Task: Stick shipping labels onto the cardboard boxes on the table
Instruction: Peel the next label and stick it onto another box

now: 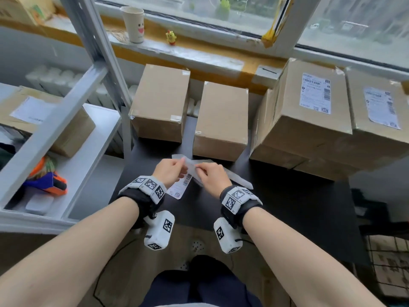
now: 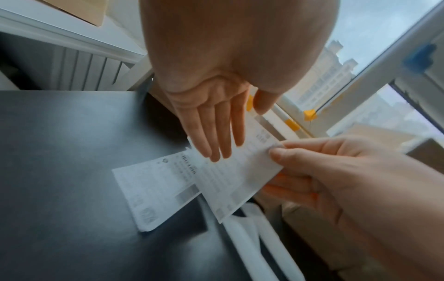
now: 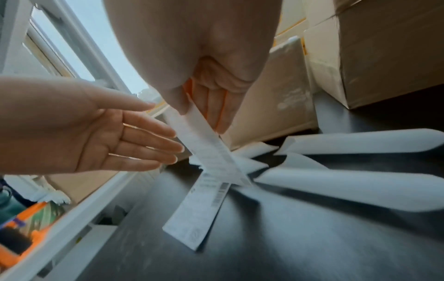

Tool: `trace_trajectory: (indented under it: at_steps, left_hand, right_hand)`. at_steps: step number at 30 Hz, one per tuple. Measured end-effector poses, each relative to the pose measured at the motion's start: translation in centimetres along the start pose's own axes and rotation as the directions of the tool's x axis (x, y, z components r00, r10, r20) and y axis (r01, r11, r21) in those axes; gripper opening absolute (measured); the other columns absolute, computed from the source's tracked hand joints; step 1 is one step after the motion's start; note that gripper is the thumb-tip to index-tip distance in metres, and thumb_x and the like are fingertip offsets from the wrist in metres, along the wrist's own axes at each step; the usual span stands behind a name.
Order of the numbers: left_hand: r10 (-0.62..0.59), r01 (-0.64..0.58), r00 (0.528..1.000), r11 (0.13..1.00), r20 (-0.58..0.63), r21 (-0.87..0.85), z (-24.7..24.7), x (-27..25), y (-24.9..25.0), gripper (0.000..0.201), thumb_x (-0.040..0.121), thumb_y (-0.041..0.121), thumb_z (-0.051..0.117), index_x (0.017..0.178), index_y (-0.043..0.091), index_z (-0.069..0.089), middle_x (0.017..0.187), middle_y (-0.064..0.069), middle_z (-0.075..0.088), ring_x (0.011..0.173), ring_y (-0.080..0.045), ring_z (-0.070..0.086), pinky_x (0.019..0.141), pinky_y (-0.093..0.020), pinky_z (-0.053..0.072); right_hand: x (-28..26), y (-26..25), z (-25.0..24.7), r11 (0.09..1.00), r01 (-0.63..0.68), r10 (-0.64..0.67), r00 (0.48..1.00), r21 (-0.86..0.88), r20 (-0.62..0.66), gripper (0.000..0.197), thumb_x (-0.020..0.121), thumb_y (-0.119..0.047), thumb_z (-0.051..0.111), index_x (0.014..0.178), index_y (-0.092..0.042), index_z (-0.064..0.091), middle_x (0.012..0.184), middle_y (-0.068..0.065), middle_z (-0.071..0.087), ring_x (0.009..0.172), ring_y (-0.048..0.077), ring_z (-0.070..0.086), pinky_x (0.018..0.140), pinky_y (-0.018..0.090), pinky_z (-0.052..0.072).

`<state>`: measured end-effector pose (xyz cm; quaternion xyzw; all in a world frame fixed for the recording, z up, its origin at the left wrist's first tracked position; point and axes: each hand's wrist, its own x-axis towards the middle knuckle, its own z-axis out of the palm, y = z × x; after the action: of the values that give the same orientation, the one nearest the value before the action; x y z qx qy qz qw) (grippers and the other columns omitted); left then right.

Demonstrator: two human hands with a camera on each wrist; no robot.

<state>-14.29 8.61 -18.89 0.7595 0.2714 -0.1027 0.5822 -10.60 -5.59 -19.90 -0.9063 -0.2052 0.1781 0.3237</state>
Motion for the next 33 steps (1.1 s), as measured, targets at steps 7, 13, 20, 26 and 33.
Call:
trace_trajectory:
  at_steps: [7, 13, 20, 26, 33]
  left_hand:
    - [0.011, -0.007, 1.0, 0.987, 0.019, -0.16, -0.6, -0.3, 4.3, 0.023, 0.088, 0.022, 0.061, 0.075, 0.005, 0.066, 0.078, -0.011, 0.065, 0.069, -0.014, 0.062, 0.066, -0.02, 0.052]
    - [0.082, -0.086, 0.996, 0.966, -0.027, -0.244, -1.1, -0.7, 5.4, 0.013, 0.085, 0.01, 0.064, 0.084, -0.002, 0.069, 0.077, -0.015, 0.066, 0.072, -0.019, 0.064, 0.074, -0.026, 0.054]
    - [0.126, -0.13, 0.991, 0.967, -0.032, -0.22, -1.6, -0.9, 5.7, 0.027, 0.08, 0.017, 0.071, 0.101, 0.0, 0.068, 0.098, -0.022, 0.069, 0.091, -0.026, 0.067, 0.09, -0.038, 0.054]
    - [0.153, -0.157, 0.988, 0.964, -0.037, -0.215, -1.7, -1.0, 6.2, 0.008, 0.079, 0.014, 0.072, 0.085, 0.009, 0.068, 0.084, -0.018, 0.068, 0.079, -0.025, 0.066, 0.083, -0.037, 0.054]
    - [0.154, -0.16, 0.987, 0.962, -0.048, -0.221, -1.5, -0.3, 6.4, 0.004, 0.08, 0.014, 0.072, 0.077, 0.012, 0.07, 0.069, -0.008, 0.069, 0.062, -0.014, 0.066, 0.073, -0.029, 0.057]
  right_hand:
    - [2.0, -1.6, -2.2, 0.979, 0.007, 0.003, 0.999, 0.206, -0.048, 0.025, 0.093, -0.021, 0.052, 0.109, -0.012, 0.069, 0.103, 0.01, 0.072, 0.098, 0.025, 0.064, 0.09, 0.039, 0.049]
    - [2.4, -2.8, -3.0, 0.822, -0.006, 0.001, 1.0, 0.569, 0.009, 0.032, 0.081, 0.003, 0.065, 0.113, 0.0, 0.064, 0.109, 0.016, 0.069, 0.099, 0.018, 0.065, 0.091, 0.028, 0.052]
    - [2.5, -3.0, -3.4, 0.807, 0.046, -0.036, 0.999, 0.589, -0.03, 0.026, 0.085, 0.0, 0.061, 0.11, -0.002, 0.068, 0.105, 0.015, 0.071, 0.092, 0.011, 0.063, 0.085, 0.02, 0.051]
    - [3.0, -2.6, -3.4, 0.801, 0.042, -0.017, 0.999, 0.597, -0.047, 0.028, 0.086, -0.007, 0.064, 0.114, -0.004, 0.067, 0.109, 0.013, 0.07, 0.097, 0.012, 0.064, 0.092, 0.026, 0.051]
    - [3.4, -2.2, -3.6, 0.755, 0.008, 0.014, 0.999, 0.655, -0.028, 0.025, 0.088, -0.009, 0.063, 0.112, -0.005, 0.067, 0.109, 0.013, 0.07, 0.107, 0.024, 0.065, 0.098, 0.041, 0.05]
